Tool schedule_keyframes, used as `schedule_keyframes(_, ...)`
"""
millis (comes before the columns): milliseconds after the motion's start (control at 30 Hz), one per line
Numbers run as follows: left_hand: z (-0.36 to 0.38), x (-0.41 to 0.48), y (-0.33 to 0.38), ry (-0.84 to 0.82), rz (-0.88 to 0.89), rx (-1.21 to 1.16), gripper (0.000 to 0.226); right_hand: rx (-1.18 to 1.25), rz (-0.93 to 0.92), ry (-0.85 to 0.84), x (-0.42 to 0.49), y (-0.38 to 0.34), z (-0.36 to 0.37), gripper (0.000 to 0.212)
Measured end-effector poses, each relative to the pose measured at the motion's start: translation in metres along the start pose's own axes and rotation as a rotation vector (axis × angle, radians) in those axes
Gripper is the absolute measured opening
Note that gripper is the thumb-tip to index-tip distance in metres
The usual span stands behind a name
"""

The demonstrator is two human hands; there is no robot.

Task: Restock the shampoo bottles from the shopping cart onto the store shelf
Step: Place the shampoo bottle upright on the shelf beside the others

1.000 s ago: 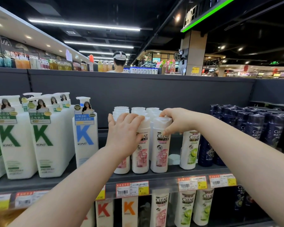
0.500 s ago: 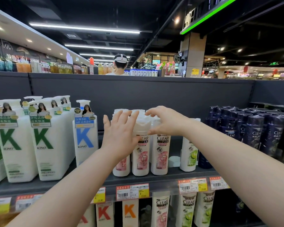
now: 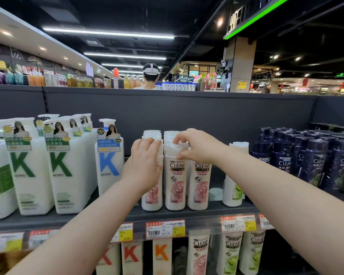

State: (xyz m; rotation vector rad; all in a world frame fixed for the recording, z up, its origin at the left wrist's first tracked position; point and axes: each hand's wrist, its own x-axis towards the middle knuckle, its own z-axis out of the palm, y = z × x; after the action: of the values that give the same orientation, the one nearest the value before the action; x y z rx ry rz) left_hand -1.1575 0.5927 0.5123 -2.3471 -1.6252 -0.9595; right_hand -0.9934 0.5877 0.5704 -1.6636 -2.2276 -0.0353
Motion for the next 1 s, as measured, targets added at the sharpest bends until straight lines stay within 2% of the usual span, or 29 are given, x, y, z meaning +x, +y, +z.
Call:
schedule_keyframes(200, 0.000, 0.000, -0.001, 0.018, 0.016, 0.003, 0.062, -0.001, 0.016, 0.000, -0.003, 0.000, -0.002, 0.042)
schedule_keyframes(367, -0.001, -0.001, 0.003, 0.035, 0.030, 0.097, 0.071, -0.156, 0.122, 0.000, -0.011, 0.010, -0.010, 0.059)
schedule_keyframes(533, 0.001, 0.003, 0.012, -0.004, 0.062, 0.149, 0.067, -0.173, 0.173, -0.035, -0.014, 0.017, -0.012, 0.056)
schedule_keyframes(767, 0.002, 0.006, 0.020, 0.013, 0.066, 0.155, 0.049, -0.153, 0.166, -0.013, -0.015, 0.017, -0.011, 0.056)
schedule_keyframes(1000, 0.002, 0.007, 0.020, 0.020, 0.067, 0.129, 0.048, -0.105, 0.151, -0.002, -0.019, 0.016, -0.011, 0.055)
